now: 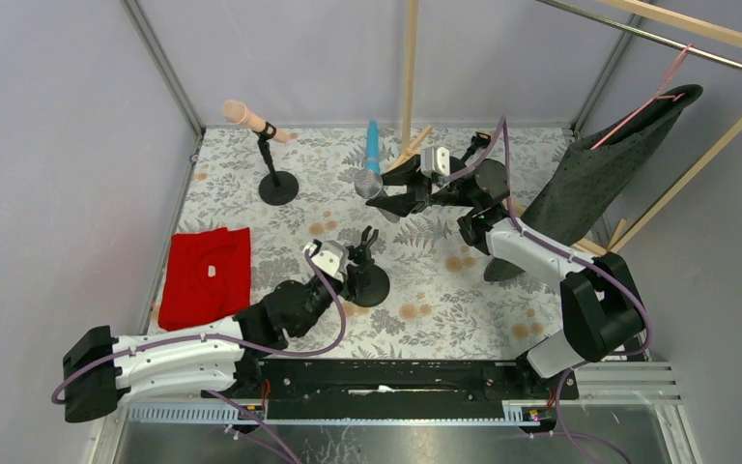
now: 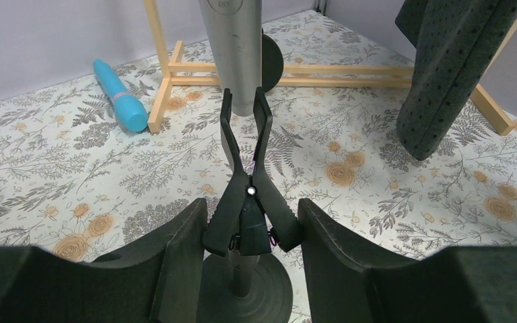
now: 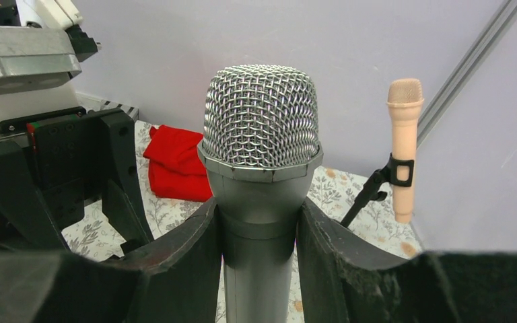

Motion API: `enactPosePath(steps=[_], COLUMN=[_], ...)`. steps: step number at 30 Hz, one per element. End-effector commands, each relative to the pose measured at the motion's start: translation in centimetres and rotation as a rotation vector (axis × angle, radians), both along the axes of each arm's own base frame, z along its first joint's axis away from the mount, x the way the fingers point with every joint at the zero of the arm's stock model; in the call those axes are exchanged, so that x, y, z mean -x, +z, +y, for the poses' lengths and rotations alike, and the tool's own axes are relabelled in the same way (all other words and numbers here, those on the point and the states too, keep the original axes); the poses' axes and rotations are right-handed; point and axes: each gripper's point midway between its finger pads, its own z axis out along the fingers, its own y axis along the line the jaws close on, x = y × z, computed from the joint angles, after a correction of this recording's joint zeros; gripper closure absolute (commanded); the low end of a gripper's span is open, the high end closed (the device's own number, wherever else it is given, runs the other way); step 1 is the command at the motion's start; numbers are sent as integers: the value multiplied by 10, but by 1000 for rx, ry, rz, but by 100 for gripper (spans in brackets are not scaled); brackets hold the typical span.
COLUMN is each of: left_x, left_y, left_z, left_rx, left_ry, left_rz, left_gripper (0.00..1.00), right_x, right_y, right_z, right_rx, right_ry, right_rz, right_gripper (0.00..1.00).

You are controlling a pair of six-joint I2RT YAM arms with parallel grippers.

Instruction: Attach the microphones to the stand

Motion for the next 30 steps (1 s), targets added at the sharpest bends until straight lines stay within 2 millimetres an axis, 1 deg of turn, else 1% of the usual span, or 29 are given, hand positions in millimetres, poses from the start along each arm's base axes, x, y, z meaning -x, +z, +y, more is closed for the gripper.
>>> enactPosePath(steps=[1,2,4,6,9,11,14,16,20,21,23,26,28,30], left_x=[1,1,0,-2,-5,-5,-7,-8,-8,-8,-7,-7,-7,-7], left_y=[13,12,13,14,15,17,16,15,12,11,11,10,10,9], left_z=[-2,-2,-1,0,1,-1,-2,-3,-6,-6,-5,-3,-2,-2], left_rx=[30,30,36,47,58,61,57,55,50,51,53,59,61,59], left_ry=[-22,-20,-10,5,20,20,28,35,26,24,25,31,34,33], left_rz=[-43,-41,-40,-39,-40,-41,-38,-32,-23,-20,-19,-16,-17,-16], left_gripper=[51,46,32,26,12,9,11,17,33,40,57,79,89,94], right_x=[9,10,12,14,14,15,17,20,24,25,25,25,25,25], right_y=[28,28,29,31,32,33,35,36,38,38,39,39,36,34], right_z=[-6,-6,-7,-6,-7,-7,-7,-6,-5,-5,-4,-4,-3,-1], right_rx=[-52,-55,-62,-68,-73,-76,-81,-82,-89,-89,-90,-85,-74,-60], right_ry=[-8,-5,8,12,15,18,33,50,91,96,101,107,118,129], right_rz=[-107,-113,-96,-96,-98,-97,-102,-101,-96,-94,-92,-91,-86,-81], right_gripper=[100,100,100,100,100,100,100,100,100,100,100,100,100,100])
